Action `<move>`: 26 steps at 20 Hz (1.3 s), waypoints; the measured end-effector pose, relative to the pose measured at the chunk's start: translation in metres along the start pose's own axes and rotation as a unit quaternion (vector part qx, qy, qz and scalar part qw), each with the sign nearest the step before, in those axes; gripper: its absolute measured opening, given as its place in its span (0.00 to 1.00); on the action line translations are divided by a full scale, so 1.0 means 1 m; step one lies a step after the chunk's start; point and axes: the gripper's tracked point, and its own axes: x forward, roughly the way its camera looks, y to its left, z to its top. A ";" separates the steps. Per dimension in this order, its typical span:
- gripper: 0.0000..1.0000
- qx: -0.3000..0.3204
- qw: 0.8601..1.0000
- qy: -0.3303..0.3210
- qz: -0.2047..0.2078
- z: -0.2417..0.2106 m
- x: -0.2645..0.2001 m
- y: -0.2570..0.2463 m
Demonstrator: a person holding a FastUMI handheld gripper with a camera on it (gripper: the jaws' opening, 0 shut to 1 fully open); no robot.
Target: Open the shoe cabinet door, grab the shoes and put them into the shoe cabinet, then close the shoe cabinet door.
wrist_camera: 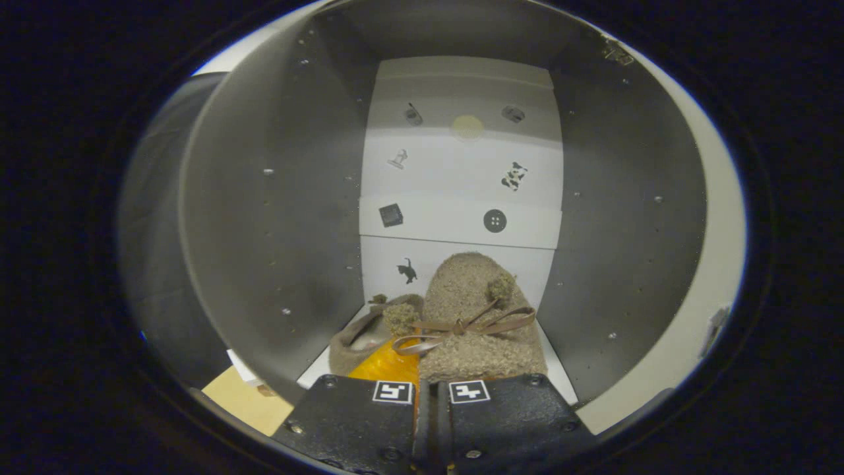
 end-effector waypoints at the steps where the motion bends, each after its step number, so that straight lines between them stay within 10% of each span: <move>1: 0.08 0.001 1.000 0.006 -0.003 -0.001 0.014 -0.004; 20: 0.21 0.038 0.992 0.118 -0.025 -0.064 0.111 -0.027; 26: 0.67 0.018 0.996 0.088 -0.003 -0.052 0.076 -0.010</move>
